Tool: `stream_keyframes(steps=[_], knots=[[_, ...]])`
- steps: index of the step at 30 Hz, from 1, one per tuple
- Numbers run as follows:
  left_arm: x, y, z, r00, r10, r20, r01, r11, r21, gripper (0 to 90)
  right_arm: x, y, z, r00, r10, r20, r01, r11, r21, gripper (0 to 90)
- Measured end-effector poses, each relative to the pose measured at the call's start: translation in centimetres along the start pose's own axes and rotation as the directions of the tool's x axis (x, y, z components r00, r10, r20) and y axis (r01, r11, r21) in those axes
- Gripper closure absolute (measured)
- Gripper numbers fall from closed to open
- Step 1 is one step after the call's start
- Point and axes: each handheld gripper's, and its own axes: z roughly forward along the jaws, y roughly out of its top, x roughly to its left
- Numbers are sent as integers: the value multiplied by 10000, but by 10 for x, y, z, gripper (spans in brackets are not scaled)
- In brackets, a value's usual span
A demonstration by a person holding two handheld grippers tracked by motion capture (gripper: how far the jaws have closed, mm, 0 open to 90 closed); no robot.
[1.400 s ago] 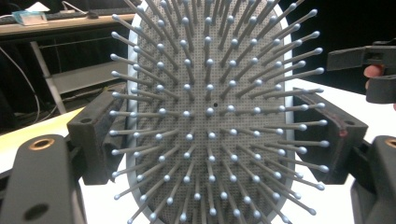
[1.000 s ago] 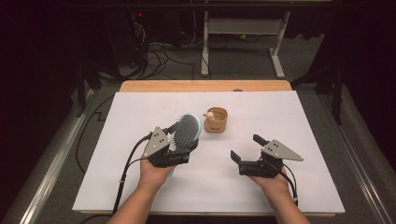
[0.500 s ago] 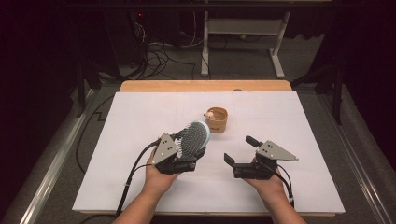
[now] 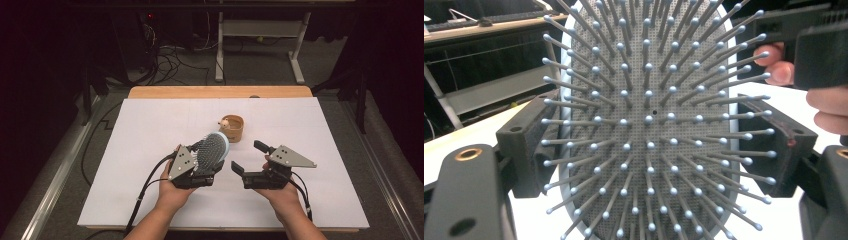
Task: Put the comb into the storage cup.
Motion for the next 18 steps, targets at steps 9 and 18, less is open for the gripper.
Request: stream_keyframes(steps=[9,18], knots=[[-4,-1,1,9999,111,-38,-111,9999,-11,209,13,15,7,9986,33,-519,-45,9997,-244,32],[-10,0,4,9996,263,54,-263,9997,10,209,19,20,19,9967,93,-808,-116,9996,-275,92]])
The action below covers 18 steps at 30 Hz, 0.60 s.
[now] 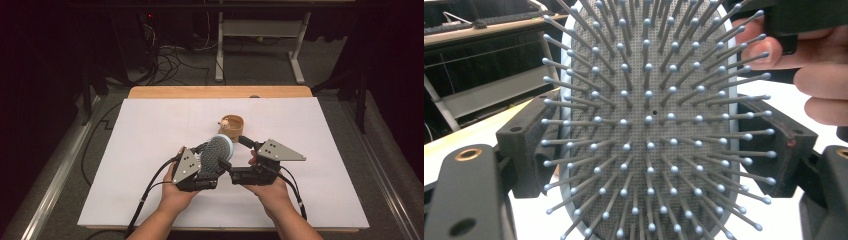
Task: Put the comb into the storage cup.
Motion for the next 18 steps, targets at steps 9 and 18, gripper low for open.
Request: stream_keyframes(steps=[9,18], knots=[[-2,0,2,10000,62,-69,-61,9999,95,209,0,-1,8,9994,220,-257,-219,9998,22,229],[-3,0,2,9999,125,-103,-124,9999,115,209,-2,-2,13,9955,765,-562,-759,9970,128,385]])
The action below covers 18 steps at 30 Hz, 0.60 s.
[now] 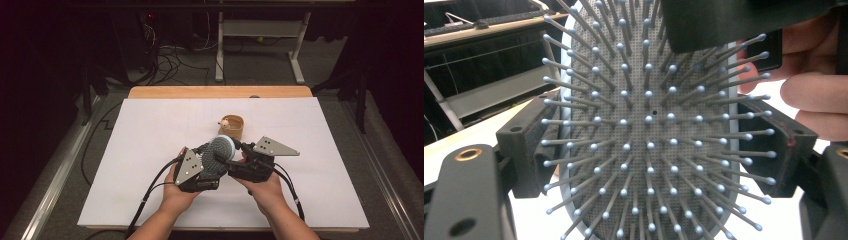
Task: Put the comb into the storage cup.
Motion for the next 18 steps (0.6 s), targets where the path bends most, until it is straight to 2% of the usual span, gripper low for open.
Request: stream_keyframes(steps=[7,18], knots=[[0,0,0,10000,19,-40,-19,10000,21,209,-3,-1,2,9975,667,-225,-663,9976,175,404],[0,0,1,10000,31,-25,-30,9999,112,209,-4,-2,2,9932,1142,-204,-1138,9933,217,453]])
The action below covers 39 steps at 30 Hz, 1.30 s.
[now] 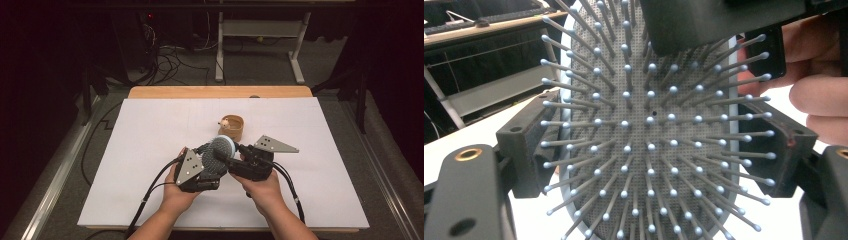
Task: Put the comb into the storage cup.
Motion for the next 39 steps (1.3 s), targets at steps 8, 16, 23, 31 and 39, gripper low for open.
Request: stream_keyframes(steps=[8,16,23,31,39], knots=[[-1,0,1,9998,126,-159,-124,9999,105,209,0,1,0,9995,251,169,-252,9997,38,507],[-3,0,2,9991,291,-300,-286,9995,148,208,1,1,-1,9985,410,369,-411,9992,18,547],[-3,1,1,9986,374,-368,-369,9992,158,208,2,2,-1,9978,432,496,-431,9991,-24,574],[-3,0,2,9987,403,-304,-397,9990,212,206,3,2,-1,9964,521,666,-527,9986,79,598],[0,1,1,9990,398,-217,-393,9990,222,205,3,4,0,9960,580,686,-589,9982,112,603]])
